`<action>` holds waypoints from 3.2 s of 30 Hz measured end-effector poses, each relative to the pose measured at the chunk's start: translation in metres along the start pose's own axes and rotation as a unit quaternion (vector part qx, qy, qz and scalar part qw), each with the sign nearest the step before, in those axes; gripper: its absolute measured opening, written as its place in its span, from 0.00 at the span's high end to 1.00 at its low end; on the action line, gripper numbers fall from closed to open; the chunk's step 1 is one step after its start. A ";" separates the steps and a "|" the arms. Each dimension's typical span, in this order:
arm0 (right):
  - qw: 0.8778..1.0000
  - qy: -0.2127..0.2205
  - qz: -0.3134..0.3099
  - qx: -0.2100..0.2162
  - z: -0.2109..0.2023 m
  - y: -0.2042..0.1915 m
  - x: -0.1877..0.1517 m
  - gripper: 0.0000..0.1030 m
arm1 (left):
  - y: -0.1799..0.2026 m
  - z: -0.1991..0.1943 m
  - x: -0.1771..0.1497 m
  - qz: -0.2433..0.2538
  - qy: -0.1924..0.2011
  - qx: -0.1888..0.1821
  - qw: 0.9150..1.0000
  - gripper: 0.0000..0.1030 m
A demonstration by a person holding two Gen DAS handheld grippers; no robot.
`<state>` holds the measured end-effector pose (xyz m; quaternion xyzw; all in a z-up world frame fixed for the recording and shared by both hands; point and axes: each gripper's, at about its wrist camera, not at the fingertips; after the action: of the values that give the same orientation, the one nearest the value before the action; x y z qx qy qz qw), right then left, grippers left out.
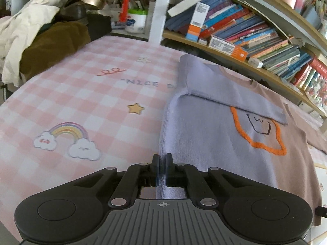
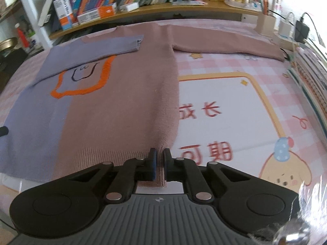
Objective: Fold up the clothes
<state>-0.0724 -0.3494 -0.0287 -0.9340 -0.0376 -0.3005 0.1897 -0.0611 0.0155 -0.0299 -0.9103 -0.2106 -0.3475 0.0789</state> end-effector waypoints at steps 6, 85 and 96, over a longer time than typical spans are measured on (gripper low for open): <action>1.000 -0.003 -0.002 0.005 0.004 -0.022 -0.007 0.94 | -0.025 0.002 -0.001 0.001 -0.007 0.004 1.000 0.96; 0.997 0.067 0.038 -0.033 -0.018 0.205 0.100 0.37 | 0.117 -0.091 -0.068 0.061 0.046 0.124 0.989 0.11; 0.997 0.050 0.056 -0.016 0.009 0.235 0.120 0.48 | 0.124 -0.110 -0.082 0.036 0.036 0.176 0.983 0.11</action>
<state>0.0744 -0.5686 -0.0443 -0.9212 0.0291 -0.3365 0.1933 -0.1276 -0.1546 -0.0021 -0.8764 -0.2322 -0.3342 0.2574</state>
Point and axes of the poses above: each gripper's, at about its wrist camera, not at the fingertips, and z roughly the way its jaws point, y to its right, x to its top, and after that the axes turned 15 degrees about x, right-handed
